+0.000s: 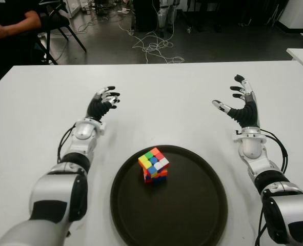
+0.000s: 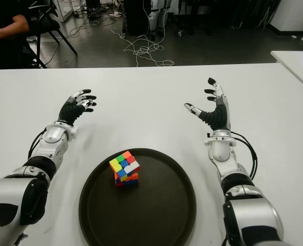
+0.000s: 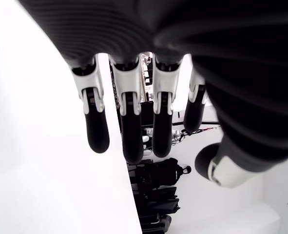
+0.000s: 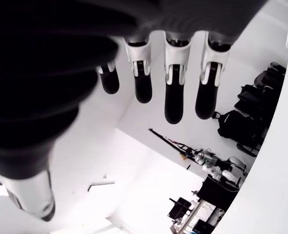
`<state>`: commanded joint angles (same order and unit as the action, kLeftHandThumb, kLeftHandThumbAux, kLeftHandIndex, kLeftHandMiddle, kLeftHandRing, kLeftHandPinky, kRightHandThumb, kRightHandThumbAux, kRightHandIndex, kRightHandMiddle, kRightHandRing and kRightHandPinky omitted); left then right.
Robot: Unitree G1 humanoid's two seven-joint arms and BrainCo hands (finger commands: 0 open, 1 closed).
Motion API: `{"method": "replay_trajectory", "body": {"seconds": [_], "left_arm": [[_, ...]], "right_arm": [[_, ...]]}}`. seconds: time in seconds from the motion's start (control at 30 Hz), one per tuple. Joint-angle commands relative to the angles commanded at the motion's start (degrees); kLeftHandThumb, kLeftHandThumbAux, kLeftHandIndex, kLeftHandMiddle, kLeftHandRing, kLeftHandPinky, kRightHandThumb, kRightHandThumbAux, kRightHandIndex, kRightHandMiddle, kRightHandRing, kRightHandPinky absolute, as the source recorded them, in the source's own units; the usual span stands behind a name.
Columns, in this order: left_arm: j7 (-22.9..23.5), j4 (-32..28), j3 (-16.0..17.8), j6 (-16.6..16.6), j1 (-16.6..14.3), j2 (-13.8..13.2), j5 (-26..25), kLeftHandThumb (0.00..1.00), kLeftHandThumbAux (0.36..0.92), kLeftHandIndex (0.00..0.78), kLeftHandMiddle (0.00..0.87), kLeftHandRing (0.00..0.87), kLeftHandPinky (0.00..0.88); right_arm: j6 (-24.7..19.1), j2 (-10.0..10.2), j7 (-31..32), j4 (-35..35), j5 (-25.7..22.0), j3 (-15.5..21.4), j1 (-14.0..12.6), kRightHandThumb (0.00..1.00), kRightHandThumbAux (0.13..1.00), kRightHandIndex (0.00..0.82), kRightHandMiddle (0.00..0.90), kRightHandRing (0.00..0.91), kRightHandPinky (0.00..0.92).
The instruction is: Pick up the Rubik's Cube and put it in the plate
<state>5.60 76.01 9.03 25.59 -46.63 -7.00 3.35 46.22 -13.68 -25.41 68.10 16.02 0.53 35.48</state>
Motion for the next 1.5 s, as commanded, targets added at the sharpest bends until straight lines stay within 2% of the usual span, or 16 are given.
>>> {"method": "replay_trajectory", "body": {"seconds": [0.2, 0.43, 0.77, 0.93, 1.2, 1.5], "left_arm": [[0.47, -0.04, 0.37, 0.57, 0.17, 0.15, -0.3, 0.152, 0.63, 0.195, 0.293, 0.297, 0.315], [0.1, -0.13, 0.11, 1.49, 0.38, 0.22, 0.11, 0.143, 0.642, 0.187, 0.282, 0.282, 0.307], [0.86, -0.07, 1.1, 1.86, 0.44, 0.58, -0.88, 0.118, 0.639, 0.099, 0.186, 0.179, 0.19], [1.54, -0.12, 1.61, 2.56, 0.54, 0.85, -1.48, 0.089, 0.665, 0.075, 0.153, 0.142, 0.142], [2.13, -0.04, 1.95, 3.1, 0.73, 0.98, -1.76, 0.069, 0.698, 0.069, 0.145, 0.125, 0.126], [2.51, -0.02, 2.09, 3.63, 0.85, 0.85, -1.67, 0.064, 0.724, 0.079, 0.149, 0.125, 0.126]], "right_arm": [[-0.09, -0.29, -0.43, -0.05, 0.16, -0.08, -0.32, 0.068, 0.699, 0.103, 0.166, 0.217, 0.267], [-0.59, -0.39, -0.11, 0.41, -0.16, 0.09, -0.37, 0.076, 0.703, 0.102, 0.163, 0.217, 0.279], [-3.24, -0.64, 1.5, 0.77, -0.35, -0.17, -0.46, 0.021, 0.705, 0.067, 0.129, 0.141, 0.153], [-5.05, 0.83, 7.1, 1.62, -4.81, 2.31, 0.03, 0.002, 0.677, 0.059, 0.114, 0.113, 0.123], [-8.03, 1.74, 17.2, 1.91, -11.69, 6.1, 0.62, 0.0, 0.658, 0.061, 0.121, 0.118, 0.121], [-9.05, 2.41, 22.66, 1.7, -15.12, 8.36, 0.83, 0.0, 0.642, 0.076, 0.139, 0.139, 0.15]]}}
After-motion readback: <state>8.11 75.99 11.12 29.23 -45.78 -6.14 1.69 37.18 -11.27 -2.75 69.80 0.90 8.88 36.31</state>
